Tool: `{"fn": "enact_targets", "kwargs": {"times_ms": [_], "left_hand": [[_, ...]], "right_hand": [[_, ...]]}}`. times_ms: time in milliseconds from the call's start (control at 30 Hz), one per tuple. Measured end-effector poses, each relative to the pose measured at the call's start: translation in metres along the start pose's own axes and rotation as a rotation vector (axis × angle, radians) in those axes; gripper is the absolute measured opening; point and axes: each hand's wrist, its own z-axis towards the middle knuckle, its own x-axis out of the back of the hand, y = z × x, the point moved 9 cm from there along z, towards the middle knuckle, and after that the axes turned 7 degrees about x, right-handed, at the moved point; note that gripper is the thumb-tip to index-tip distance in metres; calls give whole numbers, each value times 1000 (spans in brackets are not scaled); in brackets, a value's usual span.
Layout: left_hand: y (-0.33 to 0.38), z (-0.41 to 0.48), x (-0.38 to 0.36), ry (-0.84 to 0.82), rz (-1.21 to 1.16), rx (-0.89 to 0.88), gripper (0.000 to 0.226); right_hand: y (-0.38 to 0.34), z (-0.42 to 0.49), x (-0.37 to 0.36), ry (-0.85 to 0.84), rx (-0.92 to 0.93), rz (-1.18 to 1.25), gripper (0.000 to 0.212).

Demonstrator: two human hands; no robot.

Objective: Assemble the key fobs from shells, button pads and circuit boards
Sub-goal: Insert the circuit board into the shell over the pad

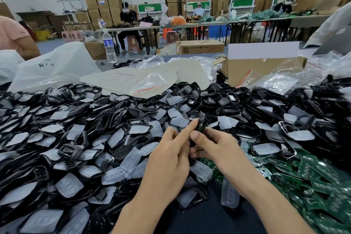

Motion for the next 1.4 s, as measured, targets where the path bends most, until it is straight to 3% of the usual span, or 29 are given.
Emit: {"fn": "enact_targets", "kwargs": {"times_ms": [233, 400, 533, 800, 967, 1200, 1400], "left_hand": [[3, 0, 7, 71, 14, 6, 42], [13, -2, 12, 108, -28, -30, 29], [19, -3, 15, 150, 4, -61, 25], [34, -8, 27, 290, 135, -180, 19], [34, -8, 28, 321, 153, -200, 15], [32, -7, 28, 329, 137, -206, 15], [33, -8, 28, 322, 132, -226, 14]], "right_hand": [[7, 3, 2, 48, -35, 167, 42], [12, 6, 3, 91, -105, 374, 43], [10, 1, -2, 64, -145, 441, 49], [8, -4, -9, 71, -194, 474, 38], [12, -3, -6, 123, -198, 506, 62], [16, -2, -5, 158, -199, 569, 36], [15, -3, -5, 163, -200, 589, 31]]}}
